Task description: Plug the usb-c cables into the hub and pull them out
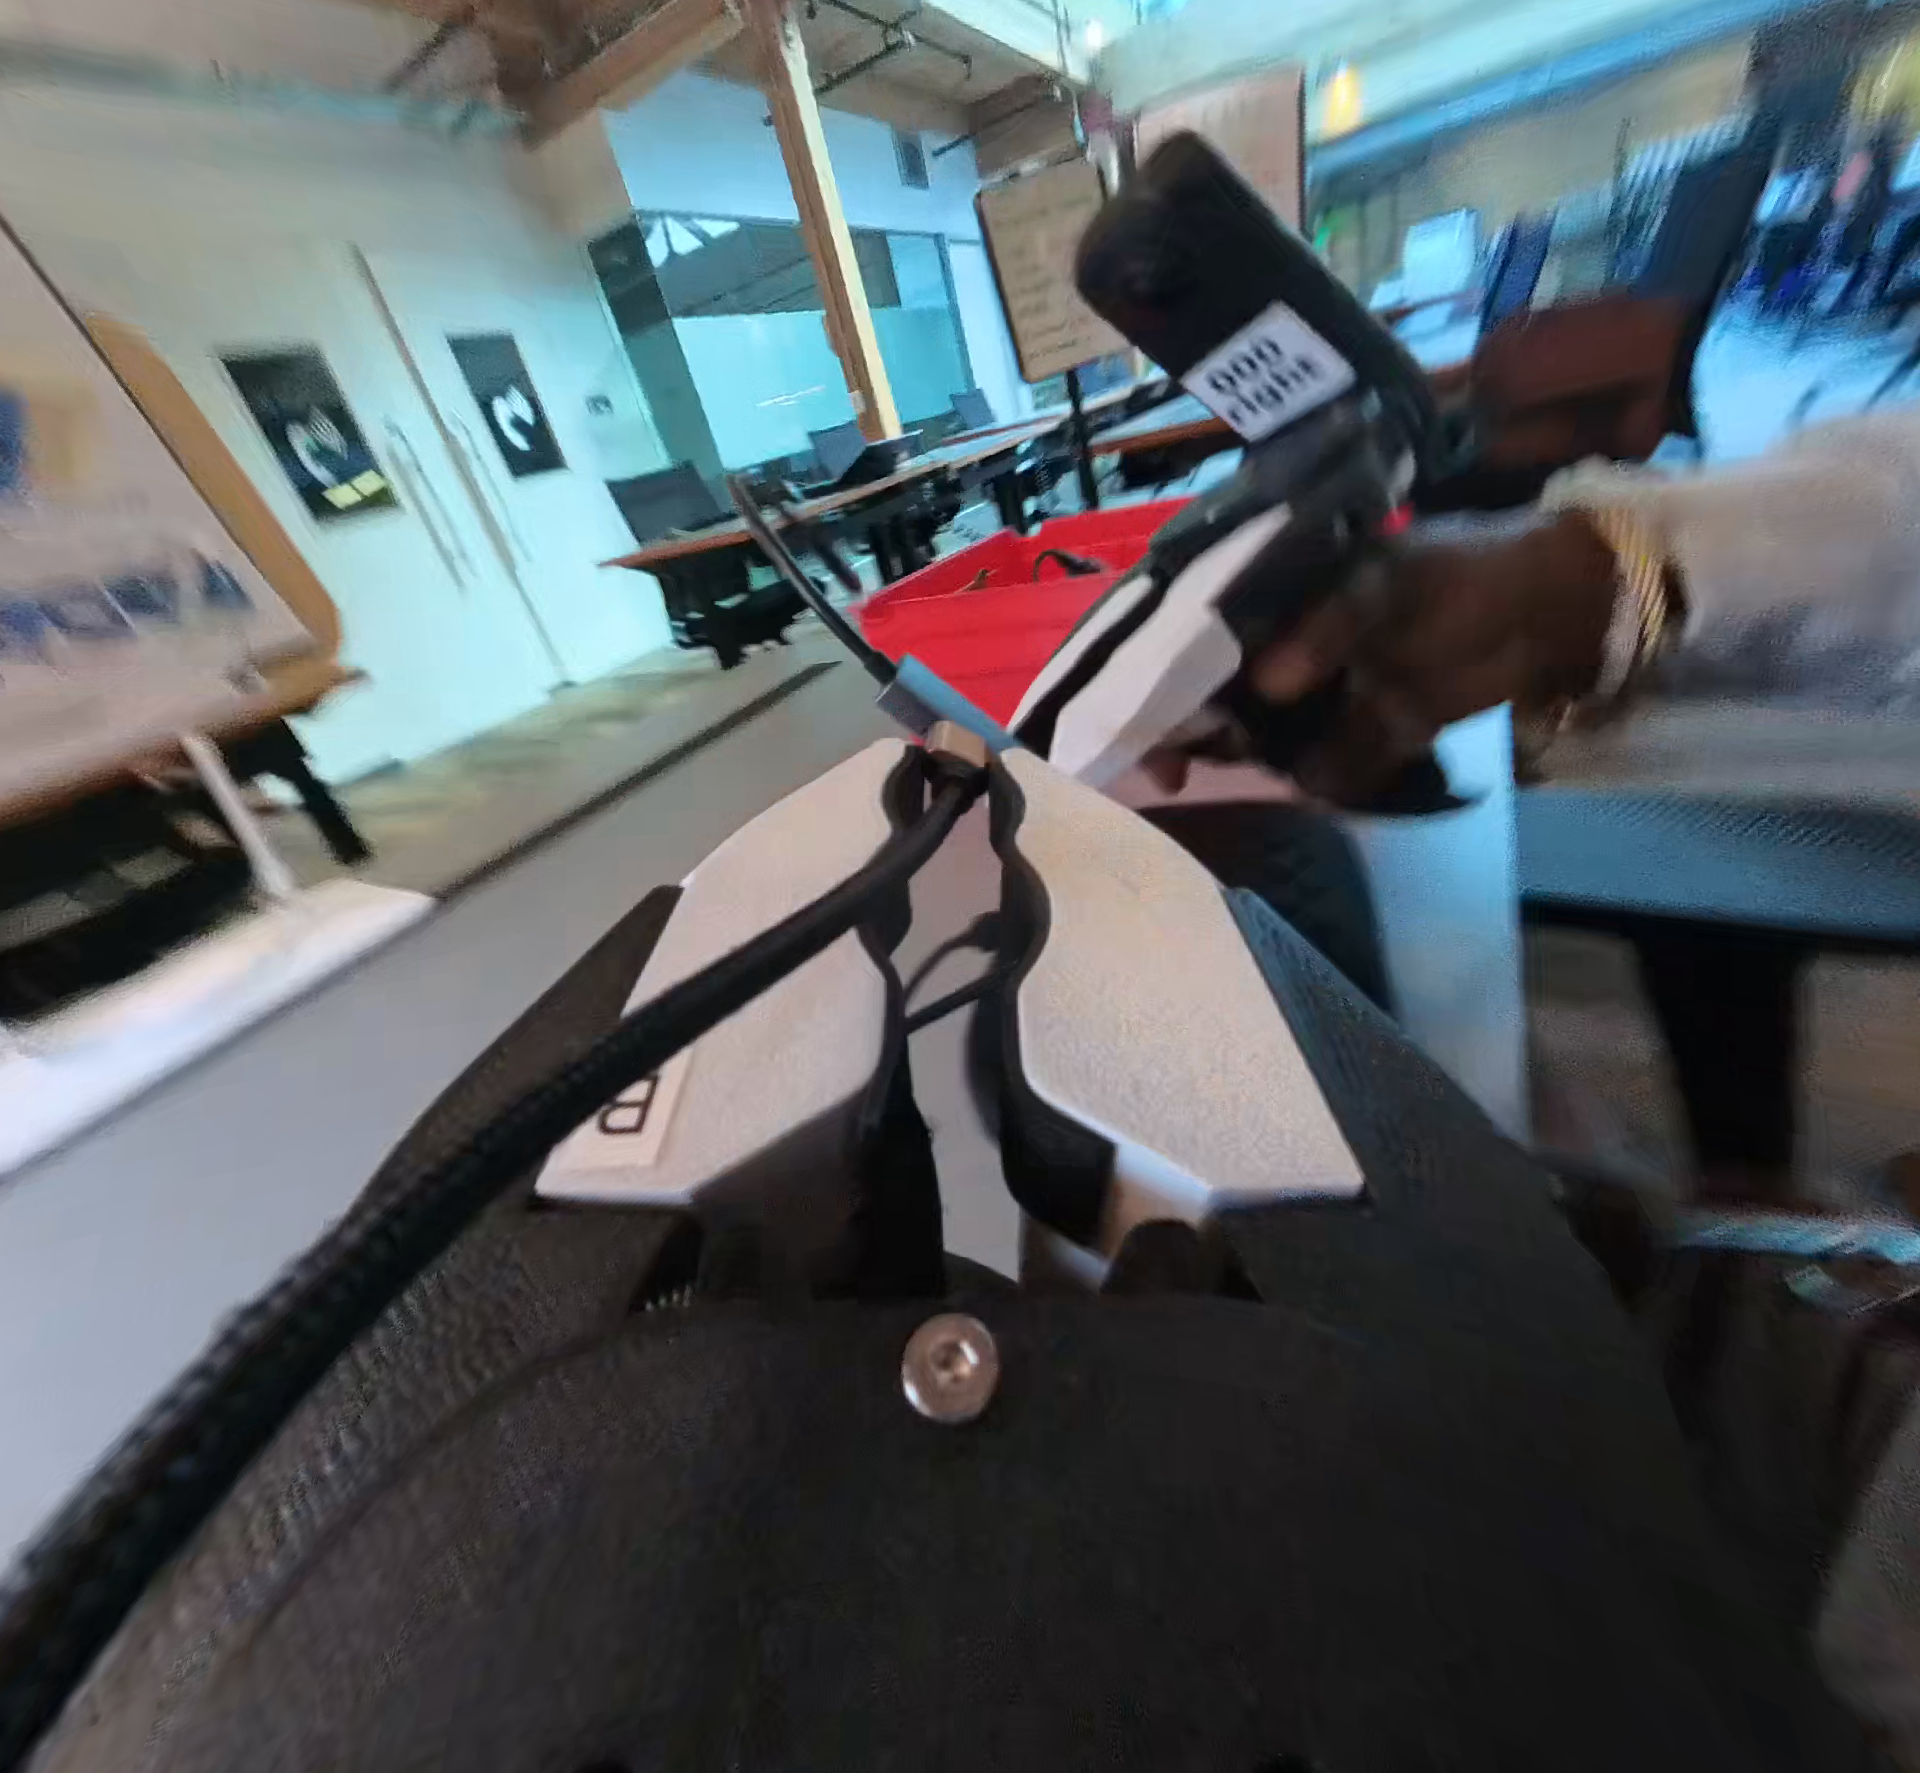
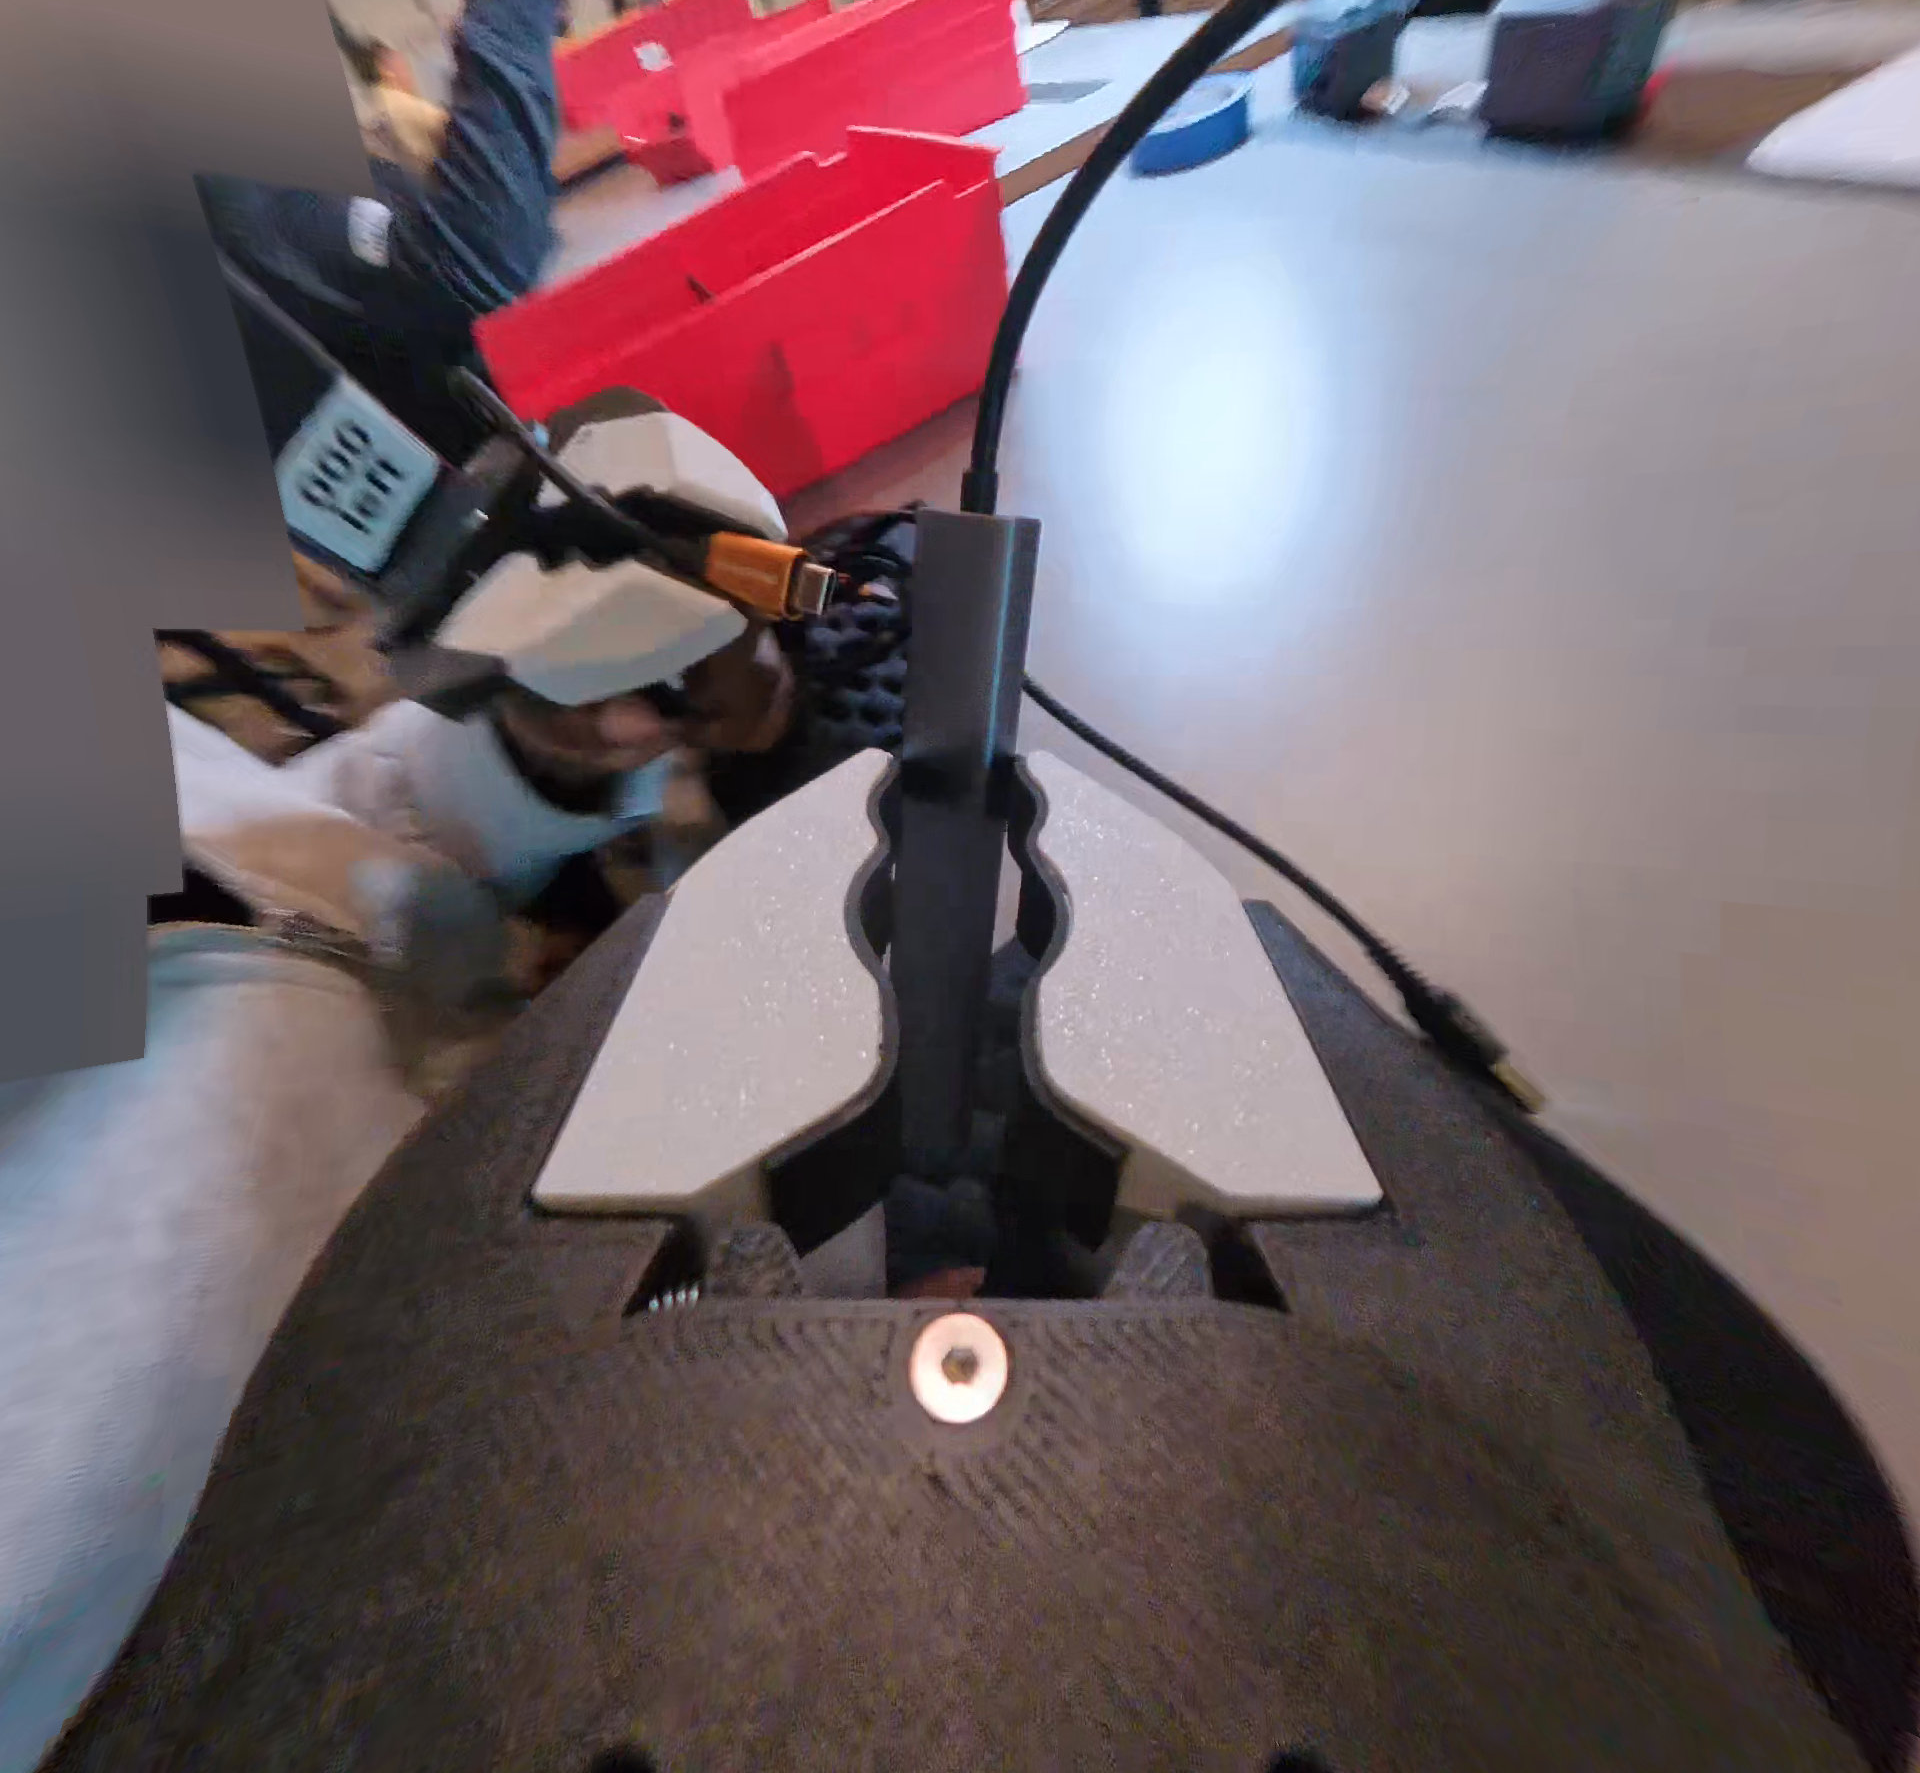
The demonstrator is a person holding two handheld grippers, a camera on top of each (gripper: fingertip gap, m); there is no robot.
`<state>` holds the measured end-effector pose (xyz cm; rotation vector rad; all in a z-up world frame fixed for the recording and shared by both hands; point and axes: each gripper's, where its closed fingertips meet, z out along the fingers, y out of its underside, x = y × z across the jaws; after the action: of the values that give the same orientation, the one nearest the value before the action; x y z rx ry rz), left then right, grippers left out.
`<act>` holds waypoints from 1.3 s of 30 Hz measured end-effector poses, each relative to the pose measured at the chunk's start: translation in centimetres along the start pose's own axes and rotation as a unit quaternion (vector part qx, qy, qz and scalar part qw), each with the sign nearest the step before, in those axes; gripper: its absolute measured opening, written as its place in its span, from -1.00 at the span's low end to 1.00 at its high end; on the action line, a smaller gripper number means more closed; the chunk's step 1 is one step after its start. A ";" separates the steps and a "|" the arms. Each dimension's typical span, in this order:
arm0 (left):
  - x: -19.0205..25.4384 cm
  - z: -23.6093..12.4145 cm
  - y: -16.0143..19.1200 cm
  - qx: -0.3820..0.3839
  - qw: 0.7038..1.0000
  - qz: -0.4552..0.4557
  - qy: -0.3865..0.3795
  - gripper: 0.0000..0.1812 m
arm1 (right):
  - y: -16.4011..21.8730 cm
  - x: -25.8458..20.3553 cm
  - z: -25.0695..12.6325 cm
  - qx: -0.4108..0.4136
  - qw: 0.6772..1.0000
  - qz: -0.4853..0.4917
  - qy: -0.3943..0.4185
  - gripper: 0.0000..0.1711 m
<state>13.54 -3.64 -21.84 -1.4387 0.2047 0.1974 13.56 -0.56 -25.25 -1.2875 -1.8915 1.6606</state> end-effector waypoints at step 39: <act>-1.4 -0.4 0.7 -0.026 0.999 -0.023 0.032 -0.87 | -1.7 -1.5 1.9 -0.148 0.987 -0.017 -0.068 -0.77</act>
<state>12.00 -3.94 -22.15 -1.5009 0.2192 0.1199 12.29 -2.72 -23.77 -1.2657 -2.2974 1.5286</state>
